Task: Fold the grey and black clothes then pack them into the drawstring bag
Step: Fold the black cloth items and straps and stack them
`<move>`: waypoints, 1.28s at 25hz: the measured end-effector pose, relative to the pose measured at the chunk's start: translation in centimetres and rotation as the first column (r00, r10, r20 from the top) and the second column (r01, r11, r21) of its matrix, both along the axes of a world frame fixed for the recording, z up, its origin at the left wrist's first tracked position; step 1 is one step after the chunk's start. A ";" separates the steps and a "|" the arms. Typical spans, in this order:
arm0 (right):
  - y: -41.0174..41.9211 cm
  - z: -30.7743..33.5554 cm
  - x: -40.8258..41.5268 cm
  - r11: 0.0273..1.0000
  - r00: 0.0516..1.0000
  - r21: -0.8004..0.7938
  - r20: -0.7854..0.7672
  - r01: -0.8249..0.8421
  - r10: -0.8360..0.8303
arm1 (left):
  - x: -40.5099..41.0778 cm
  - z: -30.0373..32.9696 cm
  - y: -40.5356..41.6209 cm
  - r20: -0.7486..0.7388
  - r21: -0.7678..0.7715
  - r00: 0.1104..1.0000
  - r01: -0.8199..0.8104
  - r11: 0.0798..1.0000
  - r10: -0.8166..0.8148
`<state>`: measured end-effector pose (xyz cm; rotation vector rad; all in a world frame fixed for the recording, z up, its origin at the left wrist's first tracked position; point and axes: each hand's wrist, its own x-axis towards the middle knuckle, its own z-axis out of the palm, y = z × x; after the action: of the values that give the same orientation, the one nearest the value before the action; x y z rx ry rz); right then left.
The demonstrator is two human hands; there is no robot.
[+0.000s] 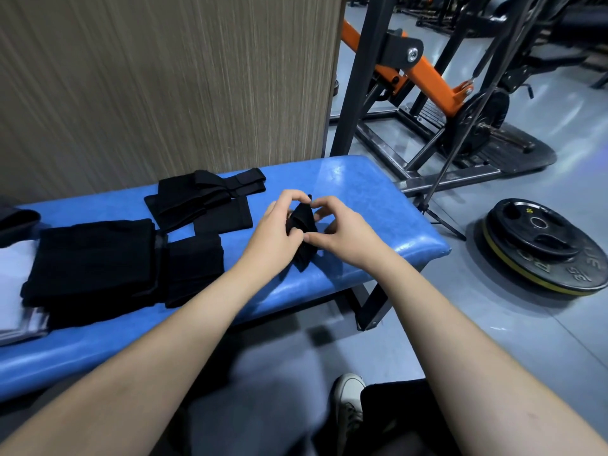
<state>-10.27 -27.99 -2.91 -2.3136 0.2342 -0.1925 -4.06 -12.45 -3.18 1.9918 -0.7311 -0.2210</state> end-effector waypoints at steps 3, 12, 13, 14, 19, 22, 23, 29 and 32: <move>0.2 0.5 0.1 0.998 0.998 -0.065 0.069 0.001 0.004 | -0.2 0.7 0.0 -0.148 -0.072 0.989 -0.020 0.997 0.009; 0.1 -0.2 0.6 0.982 0.985 -0.082 -0.041 -0.172 0.169 | -0.4 0.7 2.8 0.220 0.515 0.974 -0.162 0.842 0.053; 0.4 -0.1 0.6 0.981 0.981 -0.058 -0.053 -0.187 0.184 | -0.1 0.7 3.1 0.220 0.530 0.973 -0.174 0.830 0.064; 0.6 -0.1 0.7 0.978 0.977 -0.057 -0.075 -0.203 0.199 | 0.2 0.7 3.3 0.215 0.542 0.974 -0.178 0.821 0.069; 0.3 -0.8 0.9 0.980 0.977 -0.153 -0.189 -0.130 0.100 | 0.6 0.3 3.5 0.125 0.471 0.990 -0.112 0.875 0.060; 0.2 -0.9 1.1 0.989 0.969 -0.098 -0.233 -0.111 0.086 | 1.1 0.3 3.2 -0.160 0.227 0.976 -0.108 0.968 0.147; 0.2 -1.2 1.3 0.989 0.968 -0.093 -0.234 -0.115 0.090 | 1.2 0.1 3.0 -0.252 0.160 0.958 -0.102 0.982 0.141; -0.2 -0.9 1.0 0.982 0.988 0.156 -0.088 -0.110 0.125 | 1.3 -0.3 2.1 -0.174 0.055 0.983 -0.052 0.997 0.061; -0.2 -0.1 0.7 0.886 0.993 0.462 -0.082 -0.040 0.087 | 1.8 0.7 2.9 -0.185 0.004 0.979 -0.080 0.997 0.079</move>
<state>-9.58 -28.22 -3.01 -1.8537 0.2262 0.0160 -2.30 -9.51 -2.44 1.9620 -0.5316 -0.3523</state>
